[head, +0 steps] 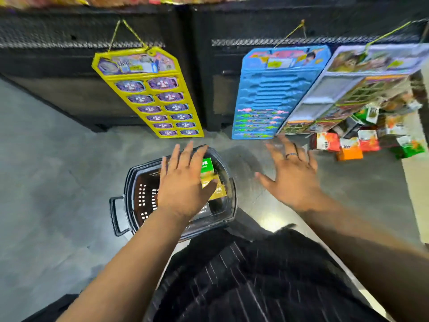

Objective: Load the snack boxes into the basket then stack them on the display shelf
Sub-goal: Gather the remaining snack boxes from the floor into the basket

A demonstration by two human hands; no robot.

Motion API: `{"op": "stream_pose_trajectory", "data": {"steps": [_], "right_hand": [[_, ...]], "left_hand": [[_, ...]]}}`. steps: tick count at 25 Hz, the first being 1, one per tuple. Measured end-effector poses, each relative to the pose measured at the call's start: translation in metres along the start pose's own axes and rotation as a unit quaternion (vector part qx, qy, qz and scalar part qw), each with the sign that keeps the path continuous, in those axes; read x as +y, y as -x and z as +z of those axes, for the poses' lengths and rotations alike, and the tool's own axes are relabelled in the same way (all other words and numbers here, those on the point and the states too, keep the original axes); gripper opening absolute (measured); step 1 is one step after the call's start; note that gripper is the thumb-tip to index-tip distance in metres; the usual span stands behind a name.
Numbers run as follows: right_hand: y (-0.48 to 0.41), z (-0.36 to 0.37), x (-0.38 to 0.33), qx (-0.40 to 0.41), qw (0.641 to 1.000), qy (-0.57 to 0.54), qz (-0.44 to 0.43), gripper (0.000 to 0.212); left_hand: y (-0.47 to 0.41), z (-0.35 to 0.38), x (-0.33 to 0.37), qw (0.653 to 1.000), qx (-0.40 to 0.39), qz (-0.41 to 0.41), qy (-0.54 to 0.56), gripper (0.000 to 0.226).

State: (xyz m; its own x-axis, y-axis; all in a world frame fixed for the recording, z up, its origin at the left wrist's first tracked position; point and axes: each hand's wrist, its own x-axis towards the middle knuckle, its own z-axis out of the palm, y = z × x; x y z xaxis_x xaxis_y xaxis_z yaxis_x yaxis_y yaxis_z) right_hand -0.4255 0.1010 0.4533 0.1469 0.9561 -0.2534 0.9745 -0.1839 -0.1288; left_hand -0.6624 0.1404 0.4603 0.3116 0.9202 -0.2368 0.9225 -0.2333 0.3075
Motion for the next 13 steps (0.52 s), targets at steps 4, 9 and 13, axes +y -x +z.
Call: {"op": "stream_pose_trajectory", "data": {"steps": [4, 9, 13], "right_hand": [[0.048, -0.037, 0.087, 0.014, 0.999, -0.016, 0.038, 0.082], [0.108, -0.086, 0.215, 0.015, 0.995, -0.030, 0.099, 0.085], [0.146, -0.120, 0.305, 0.035, 0.987, -0.048, 0.147, 0.085]], "left_hand": [[0.006, -0.009, 0.094, 0.996, 0.040, 0.071, -0.047, 0.075], [-0.002, -0.007, 0.250, 0.986, 0.040, 0.145, -0.069, 0.080], [-0.014, -0.003, 0.363, 0.971, 0.009, 0.224, -0.083, 0.081]]}}
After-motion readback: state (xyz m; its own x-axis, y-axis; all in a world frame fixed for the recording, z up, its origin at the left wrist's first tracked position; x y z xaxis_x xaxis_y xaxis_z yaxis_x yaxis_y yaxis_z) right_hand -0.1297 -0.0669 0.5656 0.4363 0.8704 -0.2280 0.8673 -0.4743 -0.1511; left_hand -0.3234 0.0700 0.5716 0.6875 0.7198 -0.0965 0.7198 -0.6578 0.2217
